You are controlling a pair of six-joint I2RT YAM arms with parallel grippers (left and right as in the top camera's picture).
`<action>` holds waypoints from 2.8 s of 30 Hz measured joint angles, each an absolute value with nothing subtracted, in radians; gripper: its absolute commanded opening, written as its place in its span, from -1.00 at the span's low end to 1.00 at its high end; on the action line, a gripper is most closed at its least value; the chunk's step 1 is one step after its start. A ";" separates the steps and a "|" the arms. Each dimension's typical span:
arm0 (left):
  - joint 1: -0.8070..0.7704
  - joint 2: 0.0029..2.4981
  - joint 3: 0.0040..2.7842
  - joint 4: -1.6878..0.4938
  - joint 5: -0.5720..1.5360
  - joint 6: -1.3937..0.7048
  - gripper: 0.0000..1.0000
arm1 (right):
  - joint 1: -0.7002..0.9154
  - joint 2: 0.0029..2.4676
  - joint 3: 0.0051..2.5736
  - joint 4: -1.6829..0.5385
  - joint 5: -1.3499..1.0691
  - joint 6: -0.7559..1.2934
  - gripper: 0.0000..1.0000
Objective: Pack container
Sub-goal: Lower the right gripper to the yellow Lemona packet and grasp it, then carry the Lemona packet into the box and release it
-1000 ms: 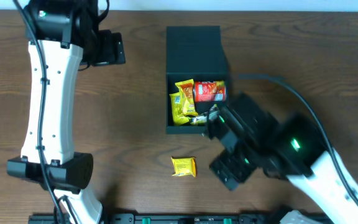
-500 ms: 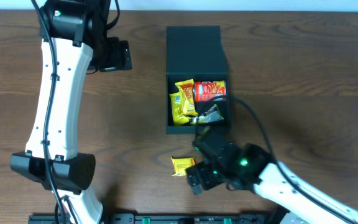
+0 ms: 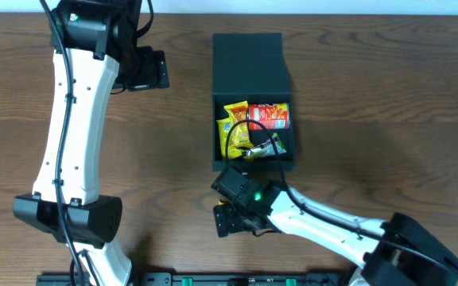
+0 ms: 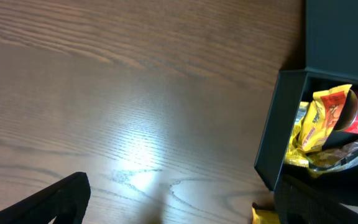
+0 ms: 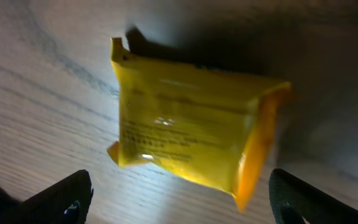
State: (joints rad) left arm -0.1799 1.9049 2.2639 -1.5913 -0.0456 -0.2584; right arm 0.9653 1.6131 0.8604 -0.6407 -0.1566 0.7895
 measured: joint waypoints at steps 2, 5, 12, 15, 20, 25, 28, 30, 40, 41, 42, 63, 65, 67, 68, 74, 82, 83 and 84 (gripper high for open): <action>-0.180 1.905 2.264 -1.593 -0.045 -0.258 0.91 | 0.966 1.613 0.860 -0.622 -0.148 0.797 0.80; -0.180 1.905 2.264 -1.594 -0.045 -0.258 0.91 | 0.967 1.613 0.860 -0.601 -0.122 0.810 0.75; -0.180 1.905 2.264 -1.594 -0.045 -0.258 0.91 | 0.971 1.613 0.860 -0.601 -0.046 0.874 0.67; -0.180 1.905 2.264 -1.594 -0.045 -0.258 0.91 | 0.984 1.613 0.860 -0.595 -0.021 0.893 0.64; -0.180 1.905 2.264 -1.594 -0.045 -0.258 0.91 | 1.006 1.613 0.860 -0.592 0.006 0.916 0.61; -0.180 1.905 2.264 -1.594 -0.045 -0.258 0.91 | 1.012 1.613 0.860 -0.591 0.035 0.936 0.57; -0.180 1.905 2.264 -1.594 -0.045 -0.258 0.91 | 1.012 1.613 0.860 -0.590 0.046 0.944 0.56; -0.180 1.905 2.264 -1.594 -0.045 -0.258 0.91 | 1.012 1.613 0.860 -0.590 0.050 0.950 0.55; -0.180 1.905 2.264 -1.594 -0.045 -0.258 0.91 | 1.039 1.650 0.860 -0.558 0.060 0.962 0.53; -0.180 1.905 2.264 -1.594 -0.045 -0.258 0.91 | 1.040 1.658 0.860 -0.556 0.060 0.962 0.47; -0.180 1.905 2.264 -1.594 -0.045 -0.258 0.91 | 1.041 1.666 0.860 -0.556 0.060 0.962 0.41; -0.180 1.905 2.264 -1.594 -0.046 -0.258 0.91 | 1.041 1.676 0.982 -0.690 0.062 0.964 0.15; -0.180 1.905 2.264 -1.594 -0.046 -0.258 0.91 | 1.041 1.676 1.016 -0.703 0.066 0.954 0.15; -0.180 1.905 2.264 -1.594 -0.046 -0.258 0.91 | 1.041 1.676 1.047 -0.722 0.076 0.946 0.16; -0.180 1.905 2.264 -1.594 -0.046 -0.258 0.91 | 1.041 1.676 1.061 -0.731 0.083 0.942 0.16; -0.180 1.905 2.264 -1.594 -0.046 -0.258 0.91 | 1.041 1.676 1.139 -0.759 0.145 0.906 0.16; -0.180 1.905 2.264 -1.594 -0.046 -0.258 0.91 | 0.998 1.676 1.187 -0.763 0.239 0.886 0.14; -0.180 1.905 2.264 -1.594 -0.046 -0.258 0.91 | 0.985 1.676 1.191 -0.763 0.244 0.884 0.14; -0.180 1.905 2.264 -1.594 -0.046 -0.258 0.91 | 0.974 1.676 1.195 -0.762 0.247 0.884 0.13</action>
